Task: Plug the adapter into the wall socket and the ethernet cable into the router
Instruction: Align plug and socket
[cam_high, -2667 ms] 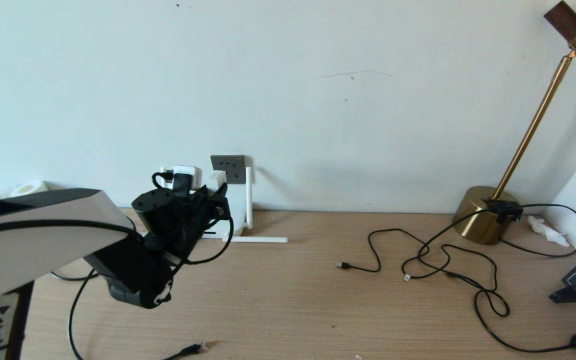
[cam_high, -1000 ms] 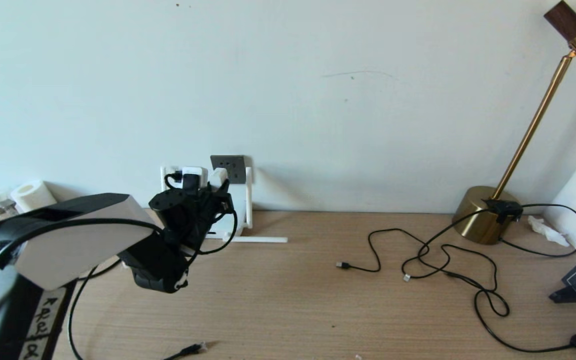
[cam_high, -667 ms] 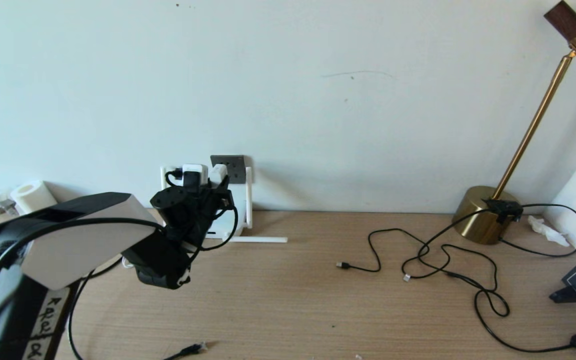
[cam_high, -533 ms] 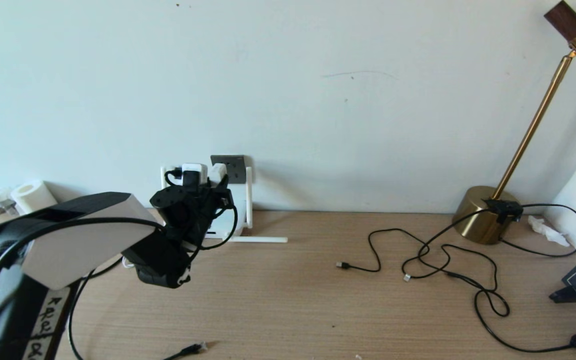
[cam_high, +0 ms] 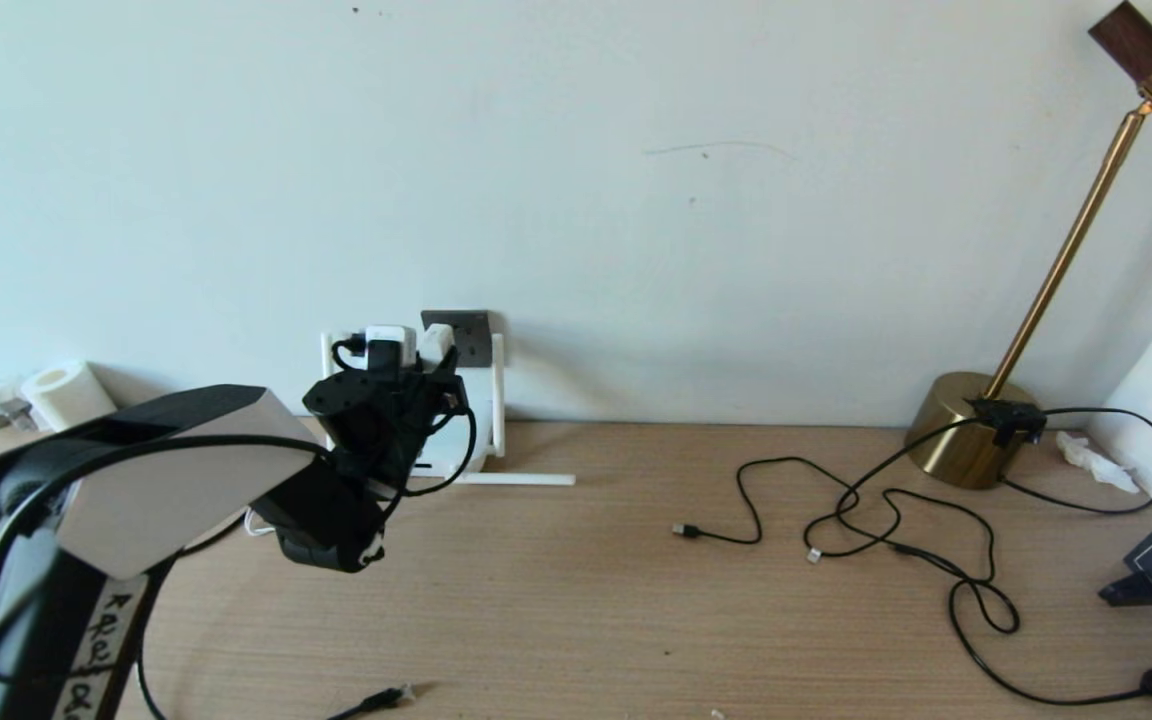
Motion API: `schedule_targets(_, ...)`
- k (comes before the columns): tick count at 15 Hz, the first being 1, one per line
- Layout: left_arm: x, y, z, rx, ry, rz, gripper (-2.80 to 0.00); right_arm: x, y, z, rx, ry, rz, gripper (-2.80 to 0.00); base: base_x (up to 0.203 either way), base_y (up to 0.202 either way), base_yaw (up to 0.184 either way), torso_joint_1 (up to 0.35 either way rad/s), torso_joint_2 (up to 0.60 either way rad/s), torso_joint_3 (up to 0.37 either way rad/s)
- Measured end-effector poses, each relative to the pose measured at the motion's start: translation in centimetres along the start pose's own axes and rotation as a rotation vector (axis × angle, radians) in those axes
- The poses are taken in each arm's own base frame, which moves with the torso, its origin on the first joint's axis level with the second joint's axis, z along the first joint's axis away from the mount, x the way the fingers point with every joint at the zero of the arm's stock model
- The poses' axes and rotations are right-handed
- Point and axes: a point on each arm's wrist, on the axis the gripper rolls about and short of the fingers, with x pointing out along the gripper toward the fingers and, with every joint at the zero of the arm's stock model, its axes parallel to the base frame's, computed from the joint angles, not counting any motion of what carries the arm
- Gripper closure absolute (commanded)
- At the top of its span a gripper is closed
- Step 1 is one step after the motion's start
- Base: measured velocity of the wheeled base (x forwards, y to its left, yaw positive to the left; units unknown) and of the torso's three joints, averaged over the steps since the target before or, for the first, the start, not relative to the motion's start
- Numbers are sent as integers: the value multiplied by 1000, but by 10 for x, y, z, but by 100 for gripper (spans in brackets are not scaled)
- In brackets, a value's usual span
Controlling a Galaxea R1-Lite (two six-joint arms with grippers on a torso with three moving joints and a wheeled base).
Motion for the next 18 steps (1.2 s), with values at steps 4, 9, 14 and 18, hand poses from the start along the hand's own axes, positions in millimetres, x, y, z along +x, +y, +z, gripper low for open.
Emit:
schedule_targets(4, 0, -3, -3, 0, 8, -5, 0, 0, 0, 0, 0, 0, 0, 0, 0, 0, 0, 0, 0, 0)
schedule_targets(9, 0, -4, -5, 2, 13, -7, 0, 0, 0, 0, 0, 0, 0, 0, 0, 0, 0, 0, 0, 0)
schedule_targets(14, 2, -4, -3, 11, 5, -6, 0, 0, 0, 0, 0, 0, 0, 0, 0, 0, 0, 0, 0, 0)
schedule_targets(18, 2, -3, -3, 15, 2, -4, 0, 0, 0, 0, 0, 0, 0, 0, 0, 0, 0, 0, 0, 0)
